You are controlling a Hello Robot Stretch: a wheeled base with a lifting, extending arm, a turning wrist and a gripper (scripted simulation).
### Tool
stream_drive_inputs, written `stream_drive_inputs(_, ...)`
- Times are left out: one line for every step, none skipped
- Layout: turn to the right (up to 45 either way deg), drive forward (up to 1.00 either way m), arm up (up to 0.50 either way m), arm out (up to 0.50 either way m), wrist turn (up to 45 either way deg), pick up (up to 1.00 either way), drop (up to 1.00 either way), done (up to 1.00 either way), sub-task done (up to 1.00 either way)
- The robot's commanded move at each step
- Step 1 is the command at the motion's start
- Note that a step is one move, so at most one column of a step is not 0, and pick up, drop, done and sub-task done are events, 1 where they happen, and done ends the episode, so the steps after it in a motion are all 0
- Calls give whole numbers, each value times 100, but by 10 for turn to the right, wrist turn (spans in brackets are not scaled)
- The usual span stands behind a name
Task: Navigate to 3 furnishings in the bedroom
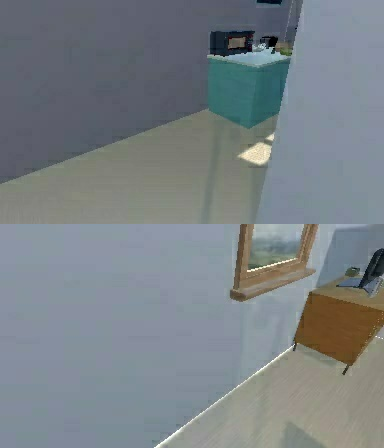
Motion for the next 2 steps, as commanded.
stream_drive_inputs(-90,0,0,0,0,0,0,0,0)
stream_drive_inputs(0,30,0,0,0,0,0,0,0)
